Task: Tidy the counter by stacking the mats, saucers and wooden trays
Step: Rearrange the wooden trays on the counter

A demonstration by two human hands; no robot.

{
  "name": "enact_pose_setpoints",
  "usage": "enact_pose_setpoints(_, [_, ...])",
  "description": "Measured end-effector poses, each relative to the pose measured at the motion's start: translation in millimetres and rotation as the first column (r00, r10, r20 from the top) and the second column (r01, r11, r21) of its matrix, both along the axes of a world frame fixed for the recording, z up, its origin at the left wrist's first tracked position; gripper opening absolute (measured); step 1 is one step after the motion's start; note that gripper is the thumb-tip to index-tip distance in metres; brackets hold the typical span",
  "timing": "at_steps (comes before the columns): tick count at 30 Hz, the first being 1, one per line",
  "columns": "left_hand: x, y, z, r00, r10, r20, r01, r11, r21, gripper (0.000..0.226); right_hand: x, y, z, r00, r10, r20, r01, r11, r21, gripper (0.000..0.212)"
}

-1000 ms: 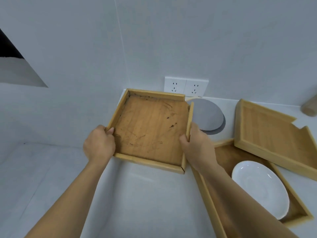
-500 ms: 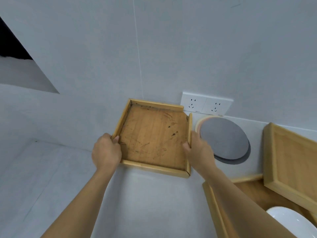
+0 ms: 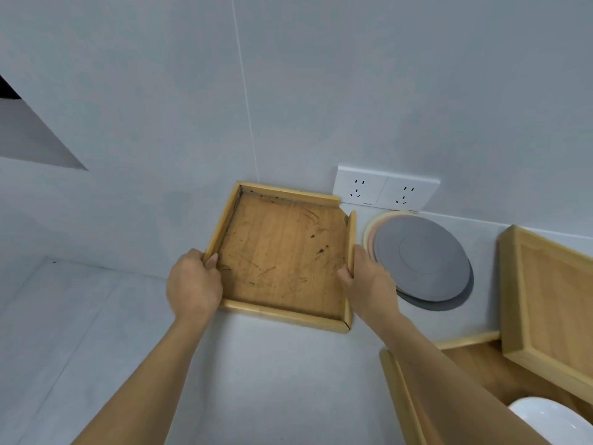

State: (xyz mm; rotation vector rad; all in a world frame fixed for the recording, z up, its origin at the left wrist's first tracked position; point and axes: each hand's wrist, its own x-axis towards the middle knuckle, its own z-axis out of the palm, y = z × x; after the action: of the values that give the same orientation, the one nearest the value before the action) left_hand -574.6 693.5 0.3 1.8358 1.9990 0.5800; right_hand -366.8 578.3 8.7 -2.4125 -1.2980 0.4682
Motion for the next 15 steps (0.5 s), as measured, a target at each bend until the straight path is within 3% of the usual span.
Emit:
enact_pose_setpoints(8, [-5,-2,1,1.0,-0.011,-0.013,0.011,0.999,-0.033,0.031,2,0,1,0.999,-0.013,0.032,0.014,1.0,-0.027,0.016])
enact_pose_setpoints(13, [-8,-5,14,0.998,-0.033,-0.056,0.03,0.997,-0.07,0.046,9,-6,11,0.99,0.008,0.14,-0.002,0.999,-0.043,0.044])
enact_pose_setpoints(15, [-8,-9,22,0.996,-0.052,-0.069,0.05,0.998,-0.034,0.057,13,-10,14,0.966,0.006,0.258,-0.016,0.999,0.039,0.057])
